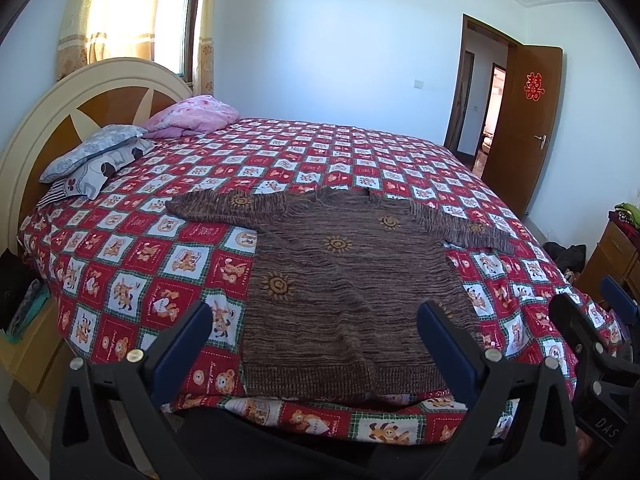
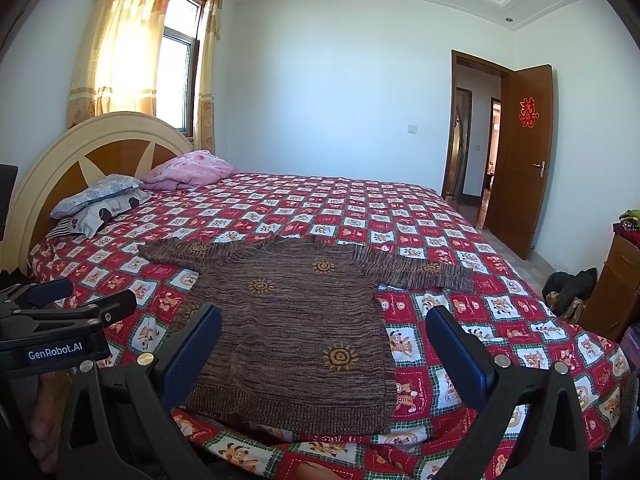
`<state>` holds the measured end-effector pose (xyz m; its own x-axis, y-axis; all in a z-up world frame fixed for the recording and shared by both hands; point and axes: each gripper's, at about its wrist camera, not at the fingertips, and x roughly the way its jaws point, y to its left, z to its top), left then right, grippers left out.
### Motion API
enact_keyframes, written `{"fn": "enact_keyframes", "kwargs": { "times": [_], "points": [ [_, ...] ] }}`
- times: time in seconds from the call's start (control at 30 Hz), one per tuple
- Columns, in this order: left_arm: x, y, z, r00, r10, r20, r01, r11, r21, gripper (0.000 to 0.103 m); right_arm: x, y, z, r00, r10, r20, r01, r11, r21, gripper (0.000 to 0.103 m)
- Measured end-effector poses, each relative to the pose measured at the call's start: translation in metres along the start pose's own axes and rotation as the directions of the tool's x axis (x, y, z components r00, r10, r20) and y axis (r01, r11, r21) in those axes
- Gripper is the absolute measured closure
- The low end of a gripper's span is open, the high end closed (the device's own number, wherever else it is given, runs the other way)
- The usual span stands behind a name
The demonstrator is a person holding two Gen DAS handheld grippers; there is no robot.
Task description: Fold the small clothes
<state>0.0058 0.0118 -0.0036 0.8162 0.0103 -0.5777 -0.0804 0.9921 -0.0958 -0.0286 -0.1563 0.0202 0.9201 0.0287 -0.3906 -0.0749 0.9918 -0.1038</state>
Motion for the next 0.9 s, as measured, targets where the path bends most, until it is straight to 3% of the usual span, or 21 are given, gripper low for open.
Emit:
{"fn": "enact_keyframes", "kwargs": {
  "times": [0.9],
  "points": [
    [0.0004, 0.0022, -0.0032, 1.000, 0.001, -0.001, -0.001, 1.000, 0.001, 0.000, 0.0029, 0.0035, -0.0035, 1.000, 0.005, -0.015, -0.005, 1.000, -0.003, 0.001]
  ]
}}
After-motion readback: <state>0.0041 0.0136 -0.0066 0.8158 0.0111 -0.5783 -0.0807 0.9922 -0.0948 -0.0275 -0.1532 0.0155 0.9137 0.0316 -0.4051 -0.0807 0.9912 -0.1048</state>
